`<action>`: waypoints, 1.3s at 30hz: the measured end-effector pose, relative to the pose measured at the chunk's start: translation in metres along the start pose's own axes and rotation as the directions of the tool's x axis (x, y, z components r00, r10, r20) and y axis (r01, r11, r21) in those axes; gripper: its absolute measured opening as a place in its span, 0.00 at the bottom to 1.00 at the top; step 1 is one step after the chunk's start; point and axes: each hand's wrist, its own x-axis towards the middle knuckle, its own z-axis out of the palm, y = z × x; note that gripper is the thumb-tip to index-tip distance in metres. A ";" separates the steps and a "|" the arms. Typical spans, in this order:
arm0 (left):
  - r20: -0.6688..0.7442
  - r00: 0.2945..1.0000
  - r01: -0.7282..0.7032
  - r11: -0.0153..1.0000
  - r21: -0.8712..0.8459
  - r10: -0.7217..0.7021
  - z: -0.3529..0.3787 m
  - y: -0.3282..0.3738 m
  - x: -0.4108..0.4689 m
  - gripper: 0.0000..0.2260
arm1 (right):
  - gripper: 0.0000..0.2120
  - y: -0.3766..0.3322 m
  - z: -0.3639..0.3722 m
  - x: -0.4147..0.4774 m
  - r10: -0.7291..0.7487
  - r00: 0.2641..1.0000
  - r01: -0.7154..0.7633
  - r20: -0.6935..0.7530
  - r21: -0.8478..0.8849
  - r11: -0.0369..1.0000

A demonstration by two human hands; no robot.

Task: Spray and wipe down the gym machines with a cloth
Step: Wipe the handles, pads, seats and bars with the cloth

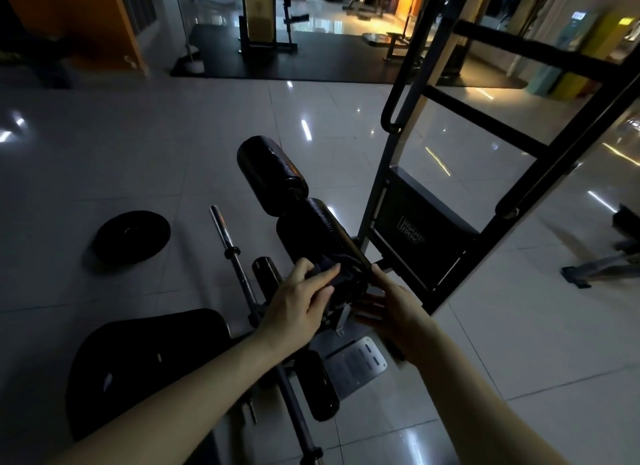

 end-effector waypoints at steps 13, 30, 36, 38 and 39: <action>-0.212 0.865 0.417 0.886 -0.203 -0.455 -0.060 -0.051 0.042 0.15 | 0.45 0.009 0.027 0.025 -0.391 0.917 0.282 -0.074 -0.575 0.768; -0.059 0.985 0.168 0.968 0.184 -0.160 -0.031 -0.045 0.097 0.20 | 0.42 -0.001 0.001 0.029 0.012 0.978 0.014 0.207 -0.121 0.993; 0.037 0.998 -0.061 0.988 0.142 0.056 -0.008 -0.013 0.024 0.21 | 0.38 0.004 0.002 0.023 -0.021 0.976 0.048 0.215 -0.122 0.991; 0.049 0.995 -0.091 0.977 0.195 0.083 -0.011 -0.020 0.027 0.22 | 0.34 0.005 0.003 0.019 -0.026 0.976 0.052 0.217 -0.113 0.992; 0.024 0.999 -0.053 0.974 0.222 0.049 -0.014 -0.026 0.037 0.22 | 0.32 0.005 0.004 0.017 -0.025 0.976 0.050 0.215 -0.111 0.993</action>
